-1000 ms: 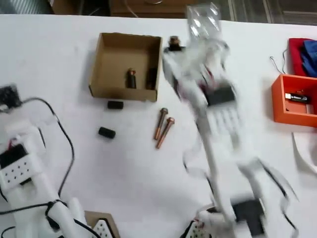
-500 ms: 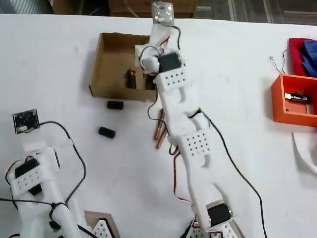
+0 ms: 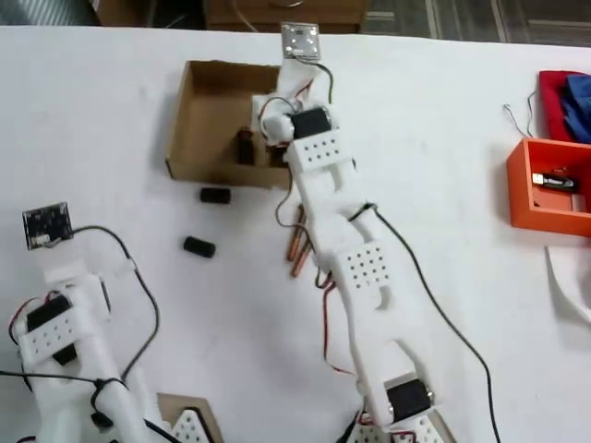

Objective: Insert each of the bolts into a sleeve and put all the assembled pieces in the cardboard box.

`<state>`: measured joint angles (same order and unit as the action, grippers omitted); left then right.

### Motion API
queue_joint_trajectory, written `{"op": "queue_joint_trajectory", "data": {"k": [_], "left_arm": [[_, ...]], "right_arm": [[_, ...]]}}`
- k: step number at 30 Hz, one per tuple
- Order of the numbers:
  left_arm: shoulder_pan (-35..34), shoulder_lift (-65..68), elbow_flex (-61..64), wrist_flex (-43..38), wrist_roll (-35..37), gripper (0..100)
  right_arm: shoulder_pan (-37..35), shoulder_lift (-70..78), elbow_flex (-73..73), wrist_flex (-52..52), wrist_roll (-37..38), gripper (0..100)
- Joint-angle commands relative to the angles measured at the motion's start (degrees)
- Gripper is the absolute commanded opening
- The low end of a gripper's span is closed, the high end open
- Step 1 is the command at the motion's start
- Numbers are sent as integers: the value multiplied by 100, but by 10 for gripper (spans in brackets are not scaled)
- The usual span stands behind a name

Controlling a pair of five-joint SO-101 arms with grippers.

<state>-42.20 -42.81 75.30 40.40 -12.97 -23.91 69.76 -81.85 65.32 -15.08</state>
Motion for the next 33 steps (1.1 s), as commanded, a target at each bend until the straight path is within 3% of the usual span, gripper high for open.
{"op": "queue_joint_trajectory", "data": {"k": [1, 33], "left_arm": [[-9, -35, -22, -62, -53, 41], [-9, -26, -13, -62, -53, 41]], "right_arm": [[-66, -154, 53, -154, -35, 21], [-92, -145, 862, -101, -97, 22]]}}
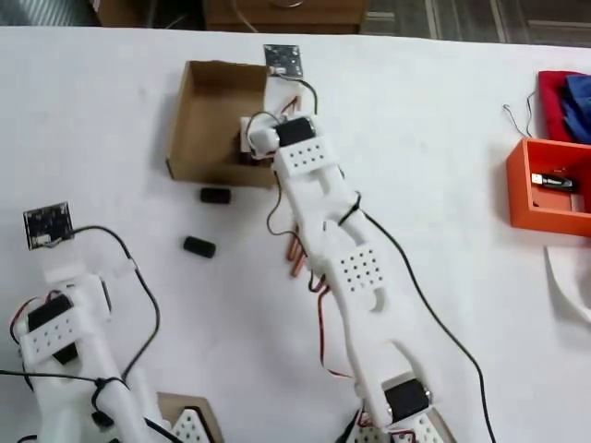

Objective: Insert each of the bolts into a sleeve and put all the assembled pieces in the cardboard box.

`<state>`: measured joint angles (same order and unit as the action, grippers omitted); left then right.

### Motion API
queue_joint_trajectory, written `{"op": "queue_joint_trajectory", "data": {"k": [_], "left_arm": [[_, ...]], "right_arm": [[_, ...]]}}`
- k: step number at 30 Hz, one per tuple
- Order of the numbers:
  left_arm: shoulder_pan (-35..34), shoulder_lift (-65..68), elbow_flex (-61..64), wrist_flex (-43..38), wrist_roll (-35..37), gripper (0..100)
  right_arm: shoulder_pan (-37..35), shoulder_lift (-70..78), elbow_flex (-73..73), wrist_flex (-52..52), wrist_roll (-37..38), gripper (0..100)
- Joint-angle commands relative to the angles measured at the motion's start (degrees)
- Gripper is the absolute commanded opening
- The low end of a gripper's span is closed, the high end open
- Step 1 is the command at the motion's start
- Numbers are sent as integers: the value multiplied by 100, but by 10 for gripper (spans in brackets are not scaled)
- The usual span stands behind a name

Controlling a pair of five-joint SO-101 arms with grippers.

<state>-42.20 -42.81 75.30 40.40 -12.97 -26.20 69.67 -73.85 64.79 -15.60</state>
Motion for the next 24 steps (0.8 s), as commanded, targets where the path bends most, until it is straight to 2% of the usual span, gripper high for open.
{"op": "queue_joint_trajectory", "data": {"k": [1, 12, 17, 24], "left_arm": [[-9, -26, -13, -62, -53, 41], [-9, -26, -13, -62, -53, 41], [-9, -26, -13, -62, -53, 41], [-9, -26, -13, -62, -53, 41]], "right_arm": [[136, -136, 132, -48, -44, 22], [119, -180, 334, -75, -9, 25], [127, -198, 334, -66, -9, 118], [163, -198, -237, -57, -9, 126]]}}
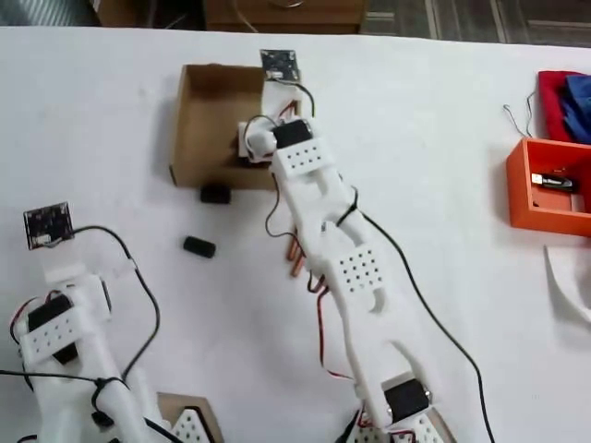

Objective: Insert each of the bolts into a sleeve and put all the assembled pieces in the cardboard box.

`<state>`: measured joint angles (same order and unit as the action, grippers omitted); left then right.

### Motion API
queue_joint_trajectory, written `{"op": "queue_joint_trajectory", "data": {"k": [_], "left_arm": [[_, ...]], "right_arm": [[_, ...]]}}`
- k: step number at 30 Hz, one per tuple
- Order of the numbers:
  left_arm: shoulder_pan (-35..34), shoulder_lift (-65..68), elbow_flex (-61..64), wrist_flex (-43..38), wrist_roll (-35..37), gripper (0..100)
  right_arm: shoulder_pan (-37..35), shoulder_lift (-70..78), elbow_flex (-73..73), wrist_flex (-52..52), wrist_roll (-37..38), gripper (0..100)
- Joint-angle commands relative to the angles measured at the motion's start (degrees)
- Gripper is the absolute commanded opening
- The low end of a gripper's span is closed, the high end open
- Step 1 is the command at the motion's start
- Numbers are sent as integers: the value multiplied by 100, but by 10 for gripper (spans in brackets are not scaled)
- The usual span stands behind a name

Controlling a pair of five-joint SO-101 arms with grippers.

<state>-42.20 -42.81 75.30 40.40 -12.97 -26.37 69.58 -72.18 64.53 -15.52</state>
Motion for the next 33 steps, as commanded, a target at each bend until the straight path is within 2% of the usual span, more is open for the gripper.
{"op": "queue_joint_trajectory", "data": {"k": [1, 6, 10, 20, 33], "left_arm": [[-9, -26, -13, -62, -53, 41], [-9, -26, -13, -62, -53, 41], [-9, -26, -13, -62, -53, 41], [-9, -26, -13, -62, -53, 41], [-9, -26, -13, -62, -53, 41]], "right_arm": [[180, -189, -563, -31, -18, 126], [136, -180, -1248, -31, 0, 116], [66, -127, -1389, -57, 0, 13], [-374, 549, -1327, 13, 9, 20], [-277, 629, -1354, 4, 9, 20]]}}
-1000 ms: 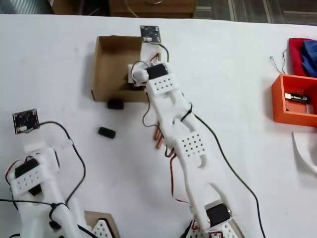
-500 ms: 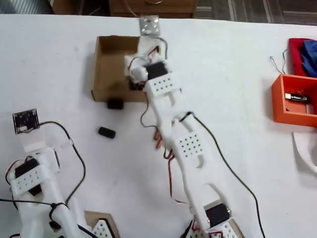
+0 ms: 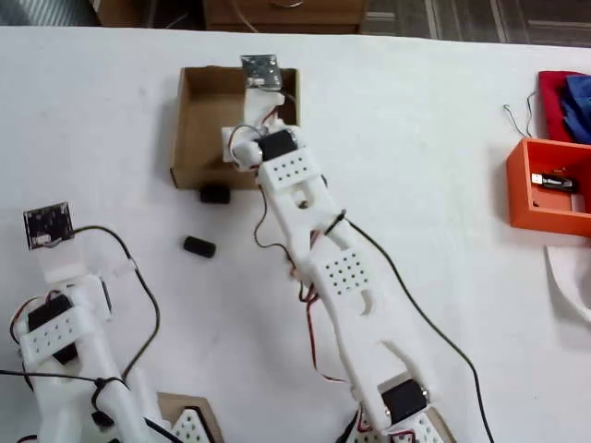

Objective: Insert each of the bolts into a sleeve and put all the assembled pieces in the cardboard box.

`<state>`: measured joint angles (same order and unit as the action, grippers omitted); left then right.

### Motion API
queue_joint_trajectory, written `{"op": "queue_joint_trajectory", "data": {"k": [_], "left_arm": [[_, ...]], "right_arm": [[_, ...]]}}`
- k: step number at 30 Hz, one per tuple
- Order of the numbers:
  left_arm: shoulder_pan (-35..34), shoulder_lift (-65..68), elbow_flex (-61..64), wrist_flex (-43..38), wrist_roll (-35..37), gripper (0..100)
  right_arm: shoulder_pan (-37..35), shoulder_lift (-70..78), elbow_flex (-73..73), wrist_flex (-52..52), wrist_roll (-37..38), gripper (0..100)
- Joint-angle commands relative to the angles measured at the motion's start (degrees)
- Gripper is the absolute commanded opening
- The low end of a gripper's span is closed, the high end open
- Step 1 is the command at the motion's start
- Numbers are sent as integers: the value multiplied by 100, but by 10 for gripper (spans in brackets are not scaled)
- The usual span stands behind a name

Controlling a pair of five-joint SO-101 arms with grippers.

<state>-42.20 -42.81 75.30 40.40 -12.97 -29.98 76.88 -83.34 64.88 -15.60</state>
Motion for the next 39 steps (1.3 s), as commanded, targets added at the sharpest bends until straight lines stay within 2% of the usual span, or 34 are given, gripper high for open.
{"op": "queue_joint_trajectory", "data": {"k": [1, 4, 6, 10, 15, 19, 22, 31, 35, 39], "left_arm": [[-9, -26, -13, -62, -53, 41], [-9, -26, -13, -62, -53, 41], [-9, -26, -13, -62, -53, 41], [-9, -44, -13, -62, -53, 41], [-44, -44, -22, -97, -53, 47], [-44, -44, -22, -97, -53, 47], [-44, -44, -22, -97, -53, 47], [-26, -44, -22, -97, -53, 46], [-26, -44, -22, -97, -53, 46], [-26, -44, -22, -97, -53, 46]], "right_arm": [[92, -163, -352, -4, 18, 20], [48, -409, -897, 435, 281, 23], [-75, -593, -1284, 831, 853, 23], [-259, -1235, -1178, 1622, 2154, 24], [-541, -1727, -1169, 2949, 3429, 26], [-813, -1745, -1073, 3670, 4396, 110], [-857, -1719, -774, 3644, 4633, 173], [-1279, -1824, -448, 3644, 4765, 159], [-1508, -1789, -229, 3644, 5160, 159], [-1437, -1499, 79, 3644, 5547, 159]]}}
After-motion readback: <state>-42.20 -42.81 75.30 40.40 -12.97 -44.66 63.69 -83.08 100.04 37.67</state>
